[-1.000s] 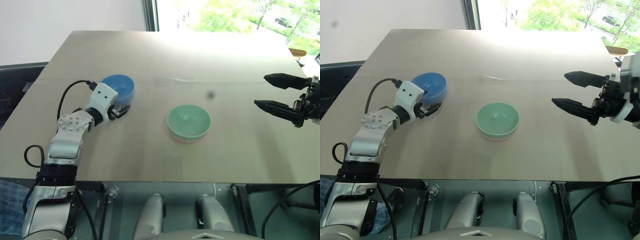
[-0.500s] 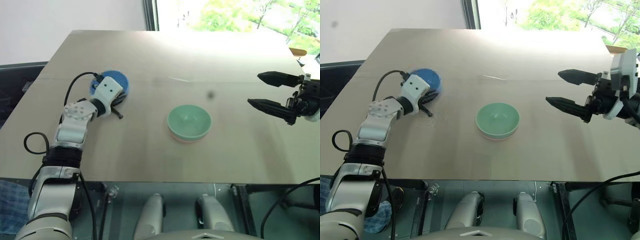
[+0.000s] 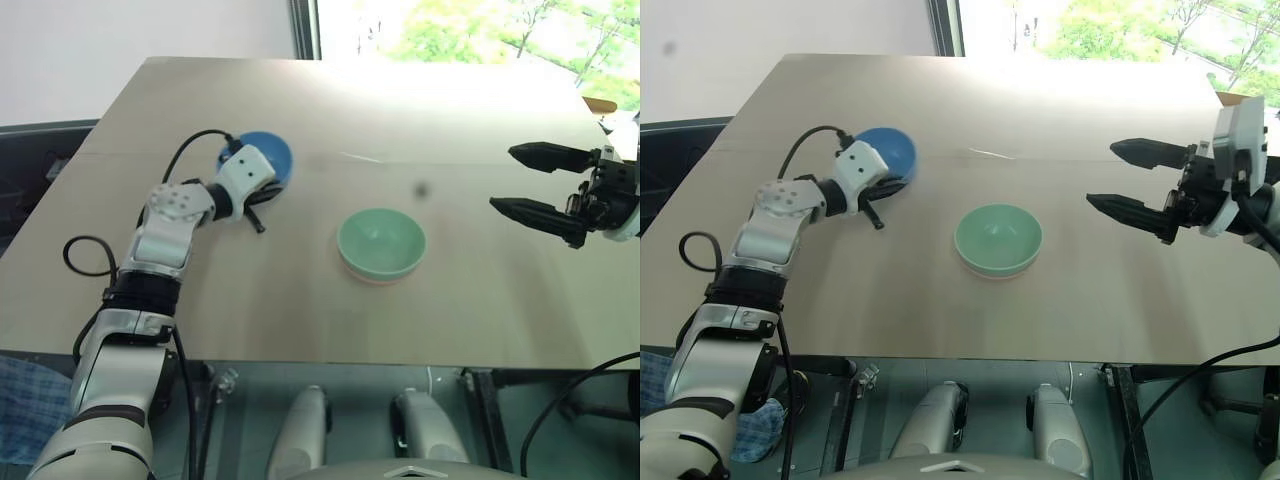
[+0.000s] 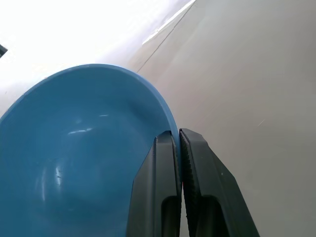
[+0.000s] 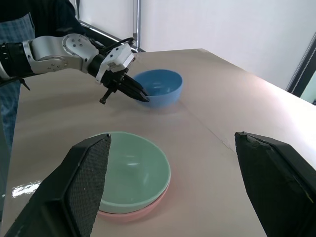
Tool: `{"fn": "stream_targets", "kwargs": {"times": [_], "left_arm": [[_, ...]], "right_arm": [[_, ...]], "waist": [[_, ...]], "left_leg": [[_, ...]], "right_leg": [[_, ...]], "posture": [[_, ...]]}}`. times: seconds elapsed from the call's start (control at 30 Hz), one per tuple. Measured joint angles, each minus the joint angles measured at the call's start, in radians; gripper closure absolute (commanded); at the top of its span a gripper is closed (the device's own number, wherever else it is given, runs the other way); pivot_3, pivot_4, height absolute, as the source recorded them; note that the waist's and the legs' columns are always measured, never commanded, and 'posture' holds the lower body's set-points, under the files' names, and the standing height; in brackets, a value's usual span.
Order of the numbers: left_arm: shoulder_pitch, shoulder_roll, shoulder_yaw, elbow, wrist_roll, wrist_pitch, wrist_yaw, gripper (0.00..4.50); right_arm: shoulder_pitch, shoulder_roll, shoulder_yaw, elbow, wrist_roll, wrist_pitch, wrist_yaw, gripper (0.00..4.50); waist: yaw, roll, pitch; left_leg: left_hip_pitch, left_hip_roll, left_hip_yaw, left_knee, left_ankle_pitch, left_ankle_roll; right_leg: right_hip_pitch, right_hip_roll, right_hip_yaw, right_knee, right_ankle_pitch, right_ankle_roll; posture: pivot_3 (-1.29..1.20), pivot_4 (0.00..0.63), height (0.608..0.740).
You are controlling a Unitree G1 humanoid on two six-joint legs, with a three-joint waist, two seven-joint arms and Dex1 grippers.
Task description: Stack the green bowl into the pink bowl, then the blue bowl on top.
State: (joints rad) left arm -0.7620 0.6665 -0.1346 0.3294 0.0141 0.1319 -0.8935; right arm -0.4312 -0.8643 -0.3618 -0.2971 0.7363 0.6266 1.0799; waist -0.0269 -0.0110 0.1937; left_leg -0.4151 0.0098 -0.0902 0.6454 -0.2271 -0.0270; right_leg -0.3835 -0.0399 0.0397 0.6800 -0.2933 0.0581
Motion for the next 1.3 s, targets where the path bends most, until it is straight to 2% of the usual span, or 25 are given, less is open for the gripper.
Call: {"fn": "stream_targets", "kwargs": {"times": [0.3, 0.67, 0.7, 0.73, 0.8, 0.83, 0.9, 0.93, 1.0, 1.13, 1.3], "left_arm": [[-0.016, -0.035, -0.060, -0.318, -0.098, -0.005, -0.184, 4.48], [0.008, 0.009, -0.086, -0.477, -0.236, -0.031, -0.427, 4.48], [0.008, 0.008, -0.086, -0.477, -0.246, -0.032, -0.434, 3.93], [0.008, 0.008, -0.086, -0.477, -0.249, -0.032, -0.436, 3.93], [0.008, 0.006, -0.084, -0.477, -0.256, -0.041, -0.440, 3.26], [0.008, 0.006, -0.084, -0.477, -0.258, -0.043, -0.441, 3.09], [0.008, 0.004, -0.083, -0.477, -0.268, -0.052, -0.443, 2.35], [0.008, 0.004, -0.083, -0.477, -0.272, -0.057, -0.443, 2.13], [0.009, 0.007, -0.082, -0.476, -0.272, -0.081, -0.449, 1.27], [0.025, 0.008, -0.069, -0.476, -0.288, -0.088, -0.448, 0.08], [0.080, 0.009, 0.019, -0.480, -0.400, 0.046, -0.388, 0.08]], "right_arm": [[0.001, 0.000, 0.010, 0.006, -0.002, -0.013, 0.000, 0.28], [0.001, 0.000, 0.022, 0.022, -0.003, -0.022, 0.000, 0.28], [0.001, 0.000, 0.022, 0.022, -0.003, -0.023, 0.000, 0.28], [0.001, 0.000, 0.022, 0.022, -0.003, -0.023, -0.001, 0.28], [0.001, 0.000, 0.022, 0.023, -0.003, -0.024, -0.001, 0.28], [0.001, 0.000, 0.022, 0.023, -0.003, -0.025, -0.001, 0.28], [0.001, 0.000, 0.022, 0.025, -0.005, -0.028, 0.000, 0.28], [0.001, 0.000, 0.022, 0.028, -0.006, -0.031, 0.001, 0.28], [0.001, 0.000, 0.025, 0.038, -0.007, -0.040, 0.001, 0.28], [0.001, 0.000, 0.031, 0.039, -0.008, -0.043, 0.001, 0.28], [0.008, -0.002, 0.031, 0.039, -0.007, -0.045, 0.003, 0.28]], "waist": [[-0.006, 0.000, 0.000], [-0.010, 0.000, 0.000], [-0.010, 0.000, 0.000], [-0.010, 0.000, 0.000], [-0.009, 0.000, 0.000], [-0.009, 0.000, 0.000], [-0.009, 0.000, 0.000], [-0.009, 0.000, 0.000], [-0.009, 0.000, 0.000], [-0.010, 0.000, 0.000], [-0.012, 0.000, 0.000]], "left_leg": [[0.000, 0.000, 0.000, 0.001, 0.000, 0.000], [0.001, 0.000, 0.000, 0.003, 0.000, 0.000], [0.001, 0.000, 0.000, 0.003, 0.000, 0.000], [0.001, 0.000, 0.000, 0.003, 0.000, 0.000], [0.001, 0.000, 0.000, 0.003, 0.000, 0.000], [0.001, 0.000, 0.000, 0.004, 0.000, 0.000], [0.001, 0.000, 0.000, 0.004, 0.000, 0.000], [0.001, 0.000, 0.000, 0.004, 0.000, 0.000], [0.001, 0.000, 0.000, 0.004, 0.000, 0.000], [0.001, 0.000, 0.000, 0.004, 0.000, 0.000], [0.001, 0.001, 0.000, 0.004, 0.000, 0.000]], "right_leg": [[0.000, 0.000, 0.000, 0.002, 0.000, 0.000], [0.001, 0.000, 0.001, 0.003, 0.000, 0.000], [0.001, 0.000, 0.001, 0.003, 0.000, 0.000], [0.001, 0.000, 0.000, 0.003, 0.000, 0.000], [0.001, 0.000, 0.000, 0.003, 0.000, 0.000], [0.001, 0.000, 0.000, 0.003, 0.000, 0.000], [0.001, 0.000, 0.001, 0.003, 0.000, 0.000], [0.001, 0.000, 0.000, 0.003, 0.000, 0.000], [0.001, 0.001, 0.000, 0.003, 0.000, 0.000], [0.001, 0.001, 0.001, 0.003, 0.000, 0.000], [0.001, 0.001, 0.001, 0.004, 0.000, 0.000]], "posture": [[0.00, 0.150, 0.740], [0.00, 0.150, 0.740], [0.00, 0.150, 0.740], [0.00, 0.150, 0.740], [0.00, 0.150, 0.740], [0.00, 0.150, 0.740], [0.00, 0.150, 0.740], [0.00, 0.150, 0.740], [0.00, 0.150, 0.740], [0.00, 0.150, 0.740], [0.00, 0.150, 0.740]]}}
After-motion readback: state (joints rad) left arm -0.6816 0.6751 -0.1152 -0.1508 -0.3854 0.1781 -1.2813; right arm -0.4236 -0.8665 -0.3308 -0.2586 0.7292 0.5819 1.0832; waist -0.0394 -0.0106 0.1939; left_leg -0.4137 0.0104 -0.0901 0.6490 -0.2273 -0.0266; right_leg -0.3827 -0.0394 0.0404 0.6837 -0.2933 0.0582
